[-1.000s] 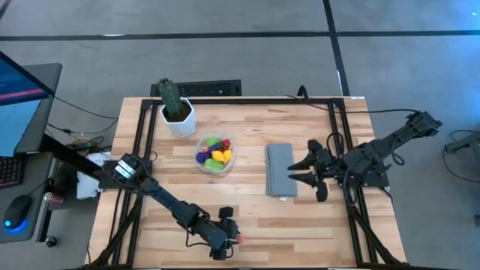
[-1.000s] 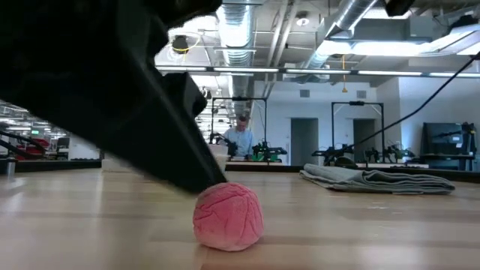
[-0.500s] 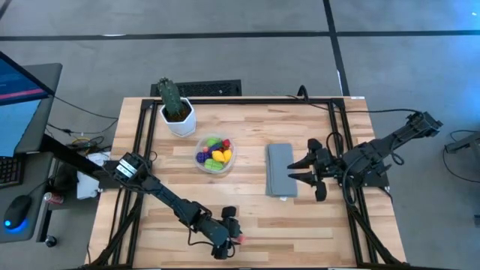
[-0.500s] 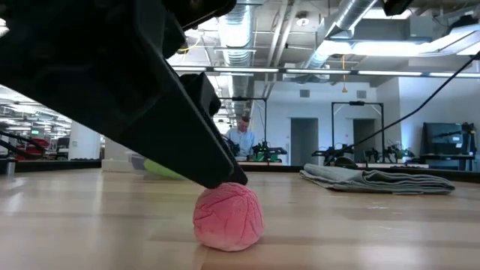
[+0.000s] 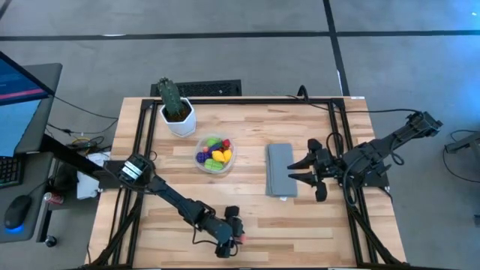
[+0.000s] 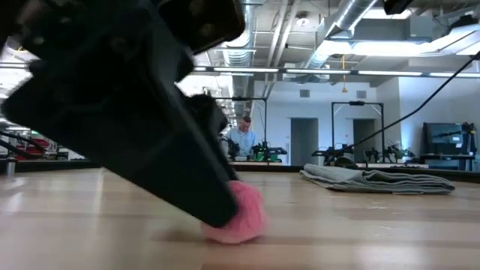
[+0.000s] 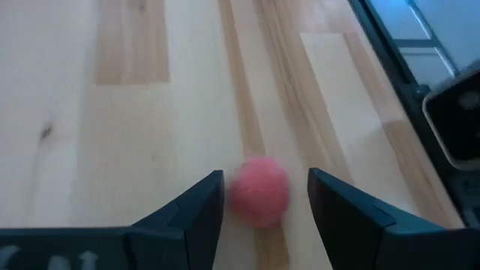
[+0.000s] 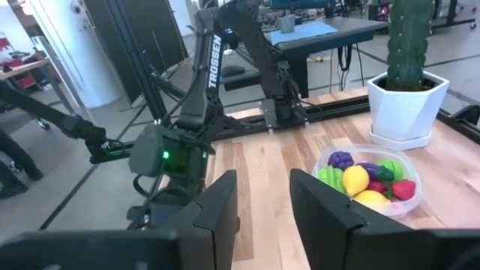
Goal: Pick and placing Produce into tupperware
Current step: Put the pink peach into the transparent container
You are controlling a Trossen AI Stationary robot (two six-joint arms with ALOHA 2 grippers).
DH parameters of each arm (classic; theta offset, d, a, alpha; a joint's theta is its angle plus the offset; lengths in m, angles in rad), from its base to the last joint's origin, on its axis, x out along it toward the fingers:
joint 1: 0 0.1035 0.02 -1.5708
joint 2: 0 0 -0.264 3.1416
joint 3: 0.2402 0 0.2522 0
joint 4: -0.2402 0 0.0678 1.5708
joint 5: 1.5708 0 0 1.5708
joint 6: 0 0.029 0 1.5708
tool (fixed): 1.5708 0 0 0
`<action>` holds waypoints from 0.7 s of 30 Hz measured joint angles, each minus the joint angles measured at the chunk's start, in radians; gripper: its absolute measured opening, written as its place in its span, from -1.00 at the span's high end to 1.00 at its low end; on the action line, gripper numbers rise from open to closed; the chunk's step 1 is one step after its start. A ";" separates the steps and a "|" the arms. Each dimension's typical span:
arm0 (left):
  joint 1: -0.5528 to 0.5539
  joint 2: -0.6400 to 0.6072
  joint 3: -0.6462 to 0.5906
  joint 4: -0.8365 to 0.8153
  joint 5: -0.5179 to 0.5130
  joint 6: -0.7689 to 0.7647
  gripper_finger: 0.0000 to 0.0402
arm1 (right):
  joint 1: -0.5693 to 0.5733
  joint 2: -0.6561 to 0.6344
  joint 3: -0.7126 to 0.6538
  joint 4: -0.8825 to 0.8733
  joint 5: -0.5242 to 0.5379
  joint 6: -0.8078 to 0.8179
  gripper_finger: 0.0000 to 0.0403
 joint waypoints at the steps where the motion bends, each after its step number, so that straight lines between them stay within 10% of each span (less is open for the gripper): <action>1: 0.001 0.014 0.015 0.008 0.005 0.000 0.09 | 0.000 0.000 0.000 0.001 0.000 0.003 0.28; 21: 0.011 0.016 0.031 -0.038 -0.004 0.023 0.17 | 0.000 0.000 0.001 -0.001 -0.001 0.008 0.32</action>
